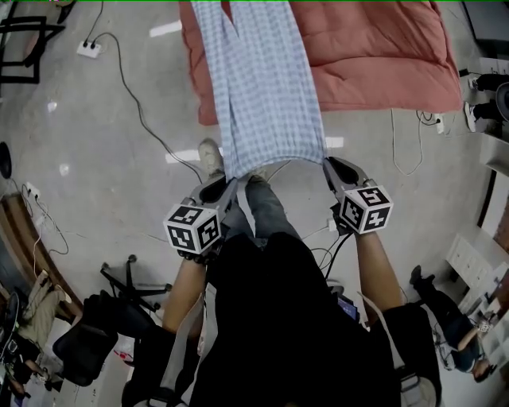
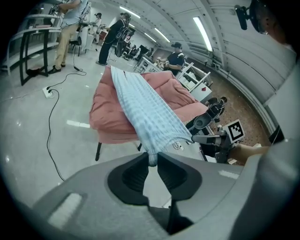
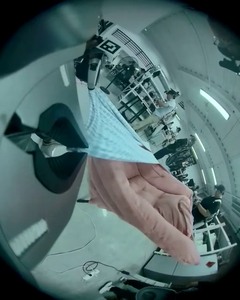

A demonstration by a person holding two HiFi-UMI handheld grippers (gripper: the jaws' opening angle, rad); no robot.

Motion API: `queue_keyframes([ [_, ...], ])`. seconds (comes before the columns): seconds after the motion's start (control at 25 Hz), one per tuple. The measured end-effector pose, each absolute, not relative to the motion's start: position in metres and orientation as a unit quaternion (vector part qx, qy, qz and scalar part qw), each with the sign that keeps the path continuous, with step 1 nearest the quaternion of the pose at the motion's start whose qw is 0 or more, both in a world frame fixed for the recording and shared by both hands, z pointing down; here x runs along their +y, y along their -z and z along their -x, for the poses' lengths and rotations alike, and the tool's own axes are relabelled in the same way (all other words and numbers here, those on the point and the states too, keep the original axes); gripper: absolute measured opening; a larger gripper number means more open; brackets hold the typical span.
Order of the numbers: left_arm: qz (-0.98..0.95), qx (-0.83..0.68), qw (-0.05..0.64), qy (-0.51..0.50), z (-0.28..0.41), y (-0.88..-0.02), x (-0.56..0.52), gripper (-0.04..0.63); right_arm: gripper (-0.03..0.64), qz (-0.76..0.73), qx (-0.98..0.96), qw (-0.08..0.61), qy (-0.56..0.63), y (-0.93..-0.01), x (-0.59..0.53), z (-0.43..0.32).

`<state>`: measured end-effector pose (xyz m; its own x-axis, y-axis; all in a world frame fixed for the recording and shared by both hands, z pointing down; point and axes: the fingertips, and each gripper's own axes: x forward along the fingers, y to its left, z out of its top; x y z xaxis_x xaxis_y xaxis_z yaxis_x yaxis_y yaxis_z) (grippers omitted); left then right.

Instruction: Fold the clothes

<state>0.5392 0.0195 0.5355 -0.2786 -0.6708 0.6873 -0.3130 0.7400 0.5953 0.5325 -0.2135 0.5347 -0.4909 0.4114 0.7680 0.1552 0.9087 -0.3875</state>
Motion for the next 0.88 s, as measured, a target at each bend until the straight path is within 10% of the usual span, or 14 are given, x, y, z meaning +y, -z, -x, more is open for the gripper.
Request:
queue_keyframes([
  [0.88, -0.267, -0.775, 0.534, 0.208, -0.52, -0.638, 0.031, 0.08, 0.038, 0.152, -0.832, 0.525, -0.097, -0.631, -0.195, -0.514],
])
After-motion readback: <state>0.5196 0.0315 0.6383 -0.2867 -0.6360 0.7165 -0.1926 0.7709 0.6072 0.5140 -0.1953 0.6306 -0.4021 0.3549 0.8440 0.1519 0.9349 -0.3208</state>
